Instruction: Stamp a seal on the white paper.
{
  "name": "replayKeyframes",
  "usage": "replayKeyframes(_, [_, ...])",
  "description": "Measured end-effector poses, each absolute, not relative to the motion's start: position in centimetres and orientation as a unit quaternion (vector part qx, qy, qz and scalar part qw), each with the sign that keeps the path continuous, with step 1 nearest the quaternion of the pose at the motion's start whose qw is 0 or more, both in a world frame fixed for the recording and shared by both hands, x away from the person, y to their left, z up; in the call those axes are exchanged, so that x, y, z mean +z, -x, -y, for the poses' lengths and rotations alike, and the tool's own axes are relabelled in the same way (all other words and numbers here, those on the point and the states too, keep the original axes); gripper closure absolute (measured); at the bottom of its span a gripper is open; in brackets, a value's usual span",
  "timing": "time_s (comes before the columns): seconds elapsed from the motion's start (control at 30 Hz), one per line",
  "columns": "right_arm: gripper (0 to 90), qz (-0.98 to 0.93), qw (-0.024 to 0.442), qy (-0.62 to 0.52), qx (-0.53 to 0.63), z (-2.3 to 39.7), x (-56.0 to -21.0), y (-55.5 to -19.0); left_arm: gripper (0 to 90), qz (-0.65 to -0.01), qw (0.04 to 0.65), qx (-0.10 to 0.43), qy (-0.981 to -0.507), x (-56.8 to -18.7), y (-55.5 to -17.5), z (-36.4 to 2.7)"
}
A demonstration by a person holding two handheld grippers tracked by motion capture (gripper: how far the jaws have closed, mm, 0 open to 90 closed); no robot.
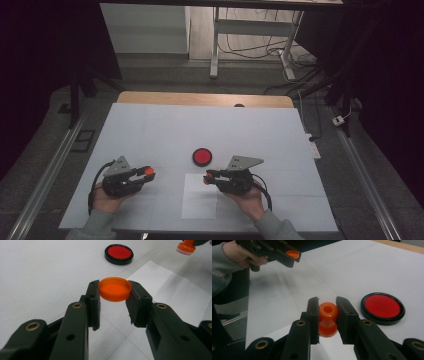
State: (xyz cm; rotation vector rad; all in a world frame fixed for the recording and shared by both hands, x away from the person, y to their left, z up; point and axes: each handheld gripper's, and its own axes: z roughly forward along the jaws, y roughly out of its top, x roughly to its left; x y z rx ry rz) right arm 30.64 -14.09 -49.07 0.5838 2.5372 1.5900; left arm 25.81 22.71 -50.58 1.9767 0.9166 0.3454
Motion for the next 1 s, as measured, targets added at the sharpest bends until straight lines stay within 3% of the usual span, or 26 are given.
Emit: replayKeyframes(1.0, [73.5, -0.868, 0.043, -0.165, 0.467, 11.4, -52.1, -29.9, 64.7, -0.369, 0.446, 0.139, -0.803, -50.6, -25.6, -22.5])
